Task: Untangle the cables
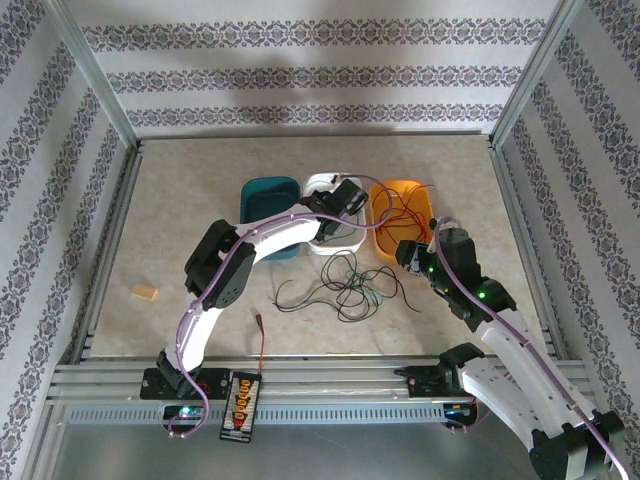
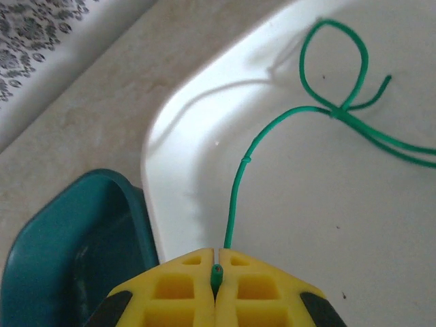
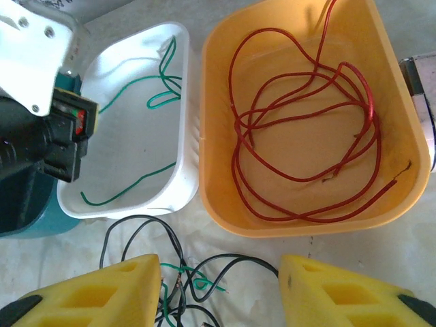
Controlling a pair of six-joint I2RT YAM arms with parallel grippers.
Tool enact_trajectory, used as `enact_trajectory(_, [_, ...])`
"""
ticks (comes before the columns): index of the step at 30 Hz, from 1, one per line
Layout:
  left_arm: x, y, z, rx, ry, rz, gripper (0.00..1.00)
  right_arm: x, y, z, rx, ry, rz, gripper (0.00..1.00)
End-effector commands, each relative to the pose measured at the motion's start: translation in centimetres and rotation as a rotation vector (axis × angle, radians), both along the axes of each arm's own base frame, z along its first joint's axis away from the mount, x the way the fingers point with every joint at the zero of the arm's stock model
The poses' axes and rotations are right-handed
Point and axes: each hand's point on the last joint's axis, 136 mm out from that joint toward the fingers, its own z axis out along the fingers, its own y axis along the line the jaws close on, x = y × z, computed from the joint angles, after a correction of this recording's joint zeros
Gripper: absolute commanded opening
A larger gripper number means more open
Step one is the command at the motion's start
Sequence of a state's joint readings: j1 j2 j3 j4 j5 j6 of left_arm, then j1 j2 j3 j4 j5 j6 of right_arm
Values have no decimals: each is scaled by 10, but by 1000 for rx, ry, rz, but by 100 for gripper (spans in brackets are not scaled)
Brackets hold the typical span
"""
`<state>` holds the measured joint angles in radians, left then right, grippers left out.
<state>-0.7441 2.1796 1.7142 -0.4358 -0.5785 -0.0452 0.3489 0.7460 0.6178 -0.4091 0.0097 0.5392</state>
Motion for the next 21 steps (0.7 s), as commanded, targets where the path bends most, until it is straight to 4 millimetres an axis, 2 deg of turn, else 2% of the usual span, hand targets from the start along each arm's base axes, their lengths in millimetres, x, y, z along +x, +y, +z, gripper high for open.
enact_trajectory(1, [-10, 9, -25, 25, 72, 25, 0, -1, 0, 5, -1, -12, 16, 49])
enact_trajectory(2, [-10, 10, -24, 32, 69, 28, 1, -2, 1, 4, 2, -10, 18, 49])
enact_trajectory(4, [-8, 11, -19, 43, 57, 26, 13, -2, 2, 4, 8, -9, 26, 49])
enact_trajectory(6, [-6, 13, -9, 58, 33, 30, 36, -3, 3, 5, 13, -9, 31, 49])
enact_trajectory(9, [0, 14, 13, 66, -22, 27, 57, -3, 4, 5, 16, -9, 34, 49])
enact_trajectory(12, [5, 11, 40, 38, -82, 14, 64, -3, 6, 5, 25, -10, 41, 49])
enact_trajectory(16, [8, 7, 77, -32, -154, 4, 66, -4, 10, 3, 33, -1, 60, 49])
enact_trajectory(21, [-5, -1, 117, -204, -203, -48, 72, -10, 25, -8, 23, 43, 142, 49])
